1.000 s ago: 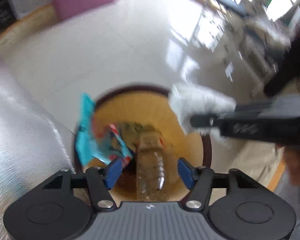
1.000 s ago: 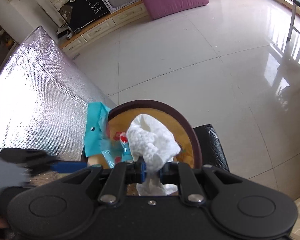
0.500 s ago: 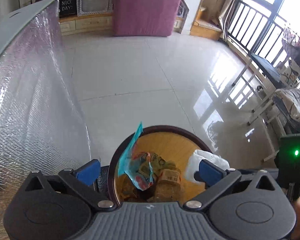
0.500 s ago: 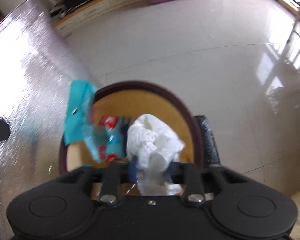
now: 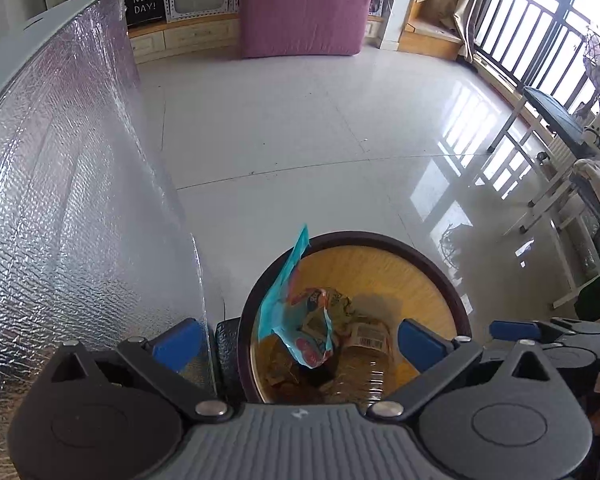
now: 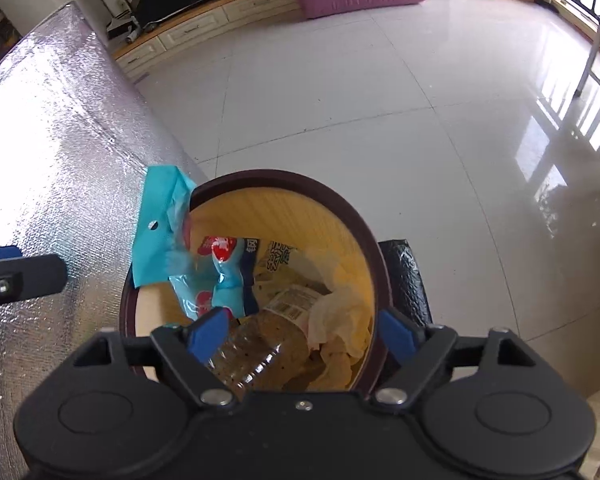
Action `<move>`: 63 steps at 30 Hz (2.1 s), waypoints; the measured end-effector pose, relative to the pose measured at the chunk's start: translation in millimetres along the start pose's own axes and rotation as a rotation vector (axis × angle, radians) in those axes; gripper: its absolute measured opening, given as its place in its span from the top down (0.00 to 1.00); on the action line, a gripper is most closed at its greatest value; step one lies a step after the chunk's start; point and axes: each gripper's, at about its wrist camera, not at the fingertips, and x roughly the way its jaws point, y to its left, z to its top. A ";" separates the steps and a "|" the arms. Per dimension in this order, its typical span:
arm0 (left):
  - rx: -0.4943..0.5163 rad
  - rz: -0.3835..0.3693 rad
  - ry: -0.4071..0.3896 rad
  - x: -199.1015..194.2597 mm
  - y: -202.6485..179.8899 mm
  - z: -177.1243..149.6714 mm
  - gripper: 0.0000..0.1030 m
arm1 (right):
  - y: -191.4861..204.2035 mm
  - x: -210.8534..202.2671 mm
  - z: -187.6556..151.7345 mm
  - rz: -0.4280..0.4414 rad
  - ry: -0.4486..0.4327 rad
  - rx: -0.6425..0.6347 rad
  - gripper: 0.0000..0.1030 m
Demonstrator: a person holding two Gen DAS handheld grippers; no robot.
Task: Collect trash
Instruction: 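Raise both open tools away from the wastebasket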
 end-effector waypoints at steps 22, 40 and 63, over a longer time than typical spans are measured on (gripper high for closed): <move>-0.087 0.004 -0.138 -94.8 -6.2 -24.8 0.00 | 2.1 -113.8 -13.6 -0.069 -0.127 -0.022 0.00; -0.039 0.062 -0.367 -232.6 -22.2 -107.2 0.00 | 21.6 -254.5 -77.4 -0.032 -0.357 -0.117 0.00; -0.059 0.153 -0.506 -255.5 -38.5 -225.5 0.00 | 32.1 -291.0 -188.7 -0.100 -0.513 -0.168 0.00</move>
